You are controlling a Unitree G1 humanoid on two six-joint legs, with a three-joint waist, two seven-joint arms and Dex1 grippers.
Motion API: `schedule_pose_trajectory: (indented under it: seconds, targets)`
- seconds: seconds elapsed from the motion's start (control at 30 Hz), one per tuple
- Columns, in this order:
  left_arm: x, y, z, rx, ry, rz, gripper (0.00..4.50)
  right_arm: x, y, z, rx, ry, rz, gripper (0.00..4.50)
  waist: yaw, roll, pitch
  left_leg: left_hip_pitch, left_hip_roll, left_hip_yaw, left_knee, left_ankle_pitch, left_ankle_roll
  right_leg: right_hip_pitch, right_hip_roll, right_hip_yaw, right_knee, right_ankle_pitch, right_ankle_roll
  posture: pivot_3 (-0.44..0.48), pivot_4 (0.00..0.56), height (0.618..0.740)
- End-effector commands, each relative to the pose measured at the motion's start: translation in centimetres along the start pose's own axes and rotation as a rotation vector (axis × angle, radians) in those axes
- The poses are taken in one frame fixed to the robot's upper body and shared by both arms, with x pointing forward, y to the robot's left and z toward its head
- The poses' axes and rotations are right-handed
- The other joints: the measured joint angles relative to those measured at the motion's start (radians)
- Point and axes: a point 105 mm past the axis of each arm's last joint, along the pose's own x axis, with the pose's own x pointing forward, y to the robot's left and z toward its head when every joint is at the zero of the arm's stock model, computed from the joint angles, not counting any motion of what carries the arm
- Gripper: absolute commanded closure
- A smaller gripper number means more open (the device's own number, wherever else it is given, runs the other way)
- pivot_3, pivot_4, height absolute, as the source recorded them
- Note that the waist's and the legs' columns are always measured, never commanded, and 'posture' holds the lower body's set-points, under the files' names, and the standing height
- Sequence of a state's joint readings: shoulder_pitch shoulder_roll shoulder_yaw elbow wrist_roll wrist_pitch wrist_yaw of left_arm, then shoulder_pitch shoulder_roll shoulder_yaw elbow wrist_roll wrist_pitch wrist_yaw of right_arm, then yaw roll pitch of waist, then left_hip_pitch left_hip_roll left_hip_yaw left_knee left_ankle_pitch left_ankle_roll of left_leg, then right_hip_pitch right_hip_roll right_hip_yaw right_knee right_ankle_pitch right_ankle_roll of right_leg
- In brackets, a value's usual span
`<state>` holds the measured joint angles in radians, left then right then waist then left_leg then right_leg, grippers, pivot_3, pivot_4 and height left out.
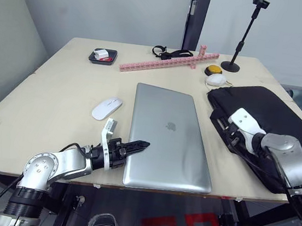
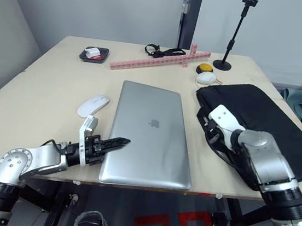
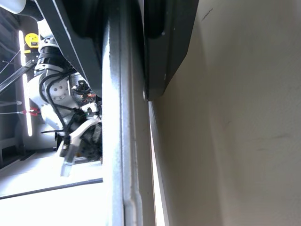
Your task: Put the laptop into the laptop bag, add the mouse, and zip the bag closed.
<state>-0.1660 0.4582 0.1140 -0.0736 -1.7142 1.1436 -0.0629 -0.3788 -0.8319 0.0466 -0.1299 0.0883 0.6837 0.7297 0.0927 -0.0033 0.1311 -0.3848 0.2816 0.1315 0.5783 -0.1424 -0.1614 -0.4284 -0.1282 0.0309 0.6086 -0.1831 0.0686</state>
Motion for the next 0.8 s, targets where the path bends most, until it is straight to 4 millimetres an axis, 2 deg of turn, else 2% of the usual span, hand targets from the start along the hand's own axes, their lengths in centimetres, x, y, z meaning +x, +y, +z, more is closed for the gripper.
schedule_pose_trajectory:
  seconds: [0.03,0.3,0.63,0.73,0.8]
  targets:
    - [0.4,-2.4,0.7,0.072,-0.007,-0.093,4.11,-1.3,-1.4,1.9,-0.074,-0.062,-0.055,2.67,0.000,0.000,0.000,0.000,0.000,0.000,0.000,0.000,0.000,0.000,0.000,0.000,0.000,0.000,0.000,0.000,0.150,0.740]
    - [0.6,-2.5,0.6,0.075,-0.008,-0.099,4.11,0.3,-2.0,-0.3,-0.042,-0.012,-0.124,0.02,-0.001,0.000,0.000,0.000,0.000,0.000,0.000,0.001,0.002,0.000,0.000,0.000,0.000,0.000,0.000,0.000,0.150,0.740]
    - [0.5,-2.6,0.3,0.073,-0.013,-0.099,4.11,1.4,-3.1,-2.6,0.084,0.021,-0.168,0.02,-0.002,0.000,0.000,0.000,0.000,0.000,0.000,0.001,0.002,0.000,0.000,0.000,0.000,0.000,0.000,0.000,0.150,0.740]
    - [0.5,-2.6,0.3,0.073,-0.015,-0.098,4.11,1.5,-3.4,-2.8,0.121,0.015,-0.175,0.80,-0.002,0.000,0.000,0.000,0.000,0.000,0.001,0.001,0.002,0.000,0.000,0.000,0.001,0.000,0.000,0.000,0.150,0.740]
    - [0.6,-2.6,0.3,0.073,-0.016,-0.098,4.11,1.5,-3.4,-3.0,0.184,0.010,-0.167,1.50,-0.002,0.000,0.000,0.000,0.000,0.000,0.001,0.001,0.002,0.000,0.000,0.000,0.001,0.000,0.000,0.000,0.150,0.740]
